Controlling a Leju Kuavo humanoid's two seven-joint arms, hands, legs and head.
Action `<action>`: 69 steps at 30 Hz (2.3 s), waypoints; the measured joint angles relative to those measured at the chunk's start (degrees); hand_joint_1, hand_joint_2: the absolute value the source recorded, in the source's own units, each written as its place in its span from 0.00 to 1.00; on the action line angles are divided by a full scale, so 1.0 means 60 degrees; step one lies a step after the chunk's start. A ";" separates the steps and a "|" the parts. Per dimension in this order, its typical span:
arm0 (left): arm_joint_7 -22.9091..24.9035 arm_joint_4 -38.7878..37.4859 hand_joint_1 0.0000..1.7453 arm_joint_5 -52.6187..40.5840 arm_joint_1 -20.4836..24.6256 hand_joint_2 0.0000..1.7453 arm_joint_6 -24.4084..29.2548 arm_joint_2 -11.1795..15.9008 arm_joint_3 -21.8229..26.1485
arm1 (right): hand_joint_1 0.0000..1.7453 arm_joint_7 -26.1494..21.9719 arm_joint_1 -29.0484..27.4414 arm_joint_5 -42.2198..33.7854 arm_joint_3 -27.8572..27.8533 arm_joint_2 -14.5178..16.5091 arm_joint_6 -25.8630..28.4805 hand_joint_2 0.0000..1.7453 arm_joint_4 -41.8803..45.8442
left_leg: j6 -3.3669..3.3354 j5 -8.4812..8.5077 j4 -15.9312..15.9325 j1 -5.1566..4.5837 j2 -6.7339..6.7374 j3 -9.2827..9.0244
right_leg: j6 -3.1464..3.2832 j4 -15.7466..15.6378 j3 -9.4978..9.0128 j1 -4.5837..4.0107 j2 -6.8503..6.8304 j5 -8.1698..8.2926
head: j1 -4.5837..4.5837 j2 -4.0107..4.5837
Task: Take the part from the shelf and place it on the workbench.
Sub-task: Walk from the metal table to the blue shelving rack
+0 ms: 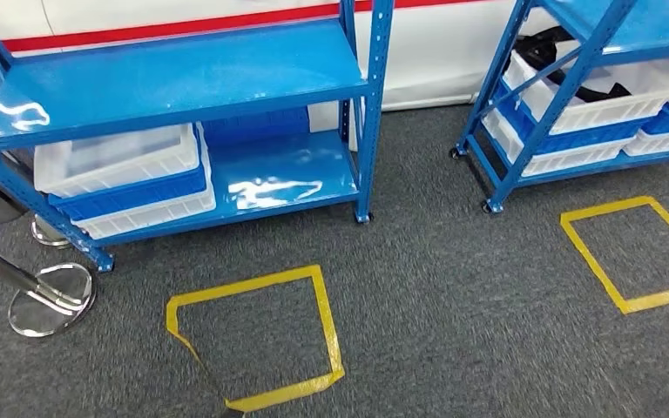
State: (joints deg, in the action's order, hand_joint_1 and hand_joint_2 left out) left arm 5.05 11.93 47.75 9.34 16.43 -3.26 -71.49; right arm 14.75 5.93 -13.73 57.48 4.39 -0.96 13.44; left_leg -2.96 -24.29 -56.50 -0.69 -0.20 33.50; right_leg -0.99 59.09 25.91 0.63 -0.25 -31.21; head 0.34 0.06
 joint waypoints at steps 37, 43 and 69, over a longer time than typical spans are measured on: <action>-0.0054 -0.0004 0.00 -0.0019 0.0121 1.00 0.0249 -0.0024 -0.0167 | 0.00 0.0007 0.0036 -0.0053 0.0183 -0.0015 0.0105 0.00 -0.0018 | 0.0166 -0.0357 -0.0298 0.0033 -0.0027 -0.0113 | 0.0015 0.0228 0.1208 0.0000 0.0052 0.0703 | -0.0078 0.0001; -0.0046 -0.0004 0.00 0.0006 0.0119 1.00 0.0299 -0.0022 -0.0203 | 0.00 0.0012 0.0028 -0.0092 0.0186 -0.0018 0.0112 0.25 -0.0022 | 0.0465 -0.0801 -0.0965 0.0051 -0.0025 0.0198 | 0.0277 0.0039 0.1132 0.0050 0.0031 0.0735 | -0.0022 0.0001; 0.0229 -0.0007 0.00 0.0362 -0.0052 0.00 0.0492 0.0008 -0.0219 | 0.00 0.0847 0.0225 -0.0596 0.0111 -0.0102 0.0611 0.00 -0.0033 | 0.0310 -0.0295 -0.0235 0.0027 -0.0014 -0.0073 | 0.0165 -0.0099 0.1010 -0.0037 0.0001 0.0737 | -0.0015 0.0001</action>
State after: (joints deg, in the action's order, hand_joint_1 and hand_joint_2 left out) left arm 6.42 11.89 49.92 9.03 19.38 -3.21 -72.81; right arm 19.83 7.28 -17.30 58.15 3.78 2.70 13.25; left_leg -1.09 -26.06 -57.91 -0.53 -0.28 33.07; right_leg 0.00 58.49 31.97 0.41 -0.25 -26.79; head 0.26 0.07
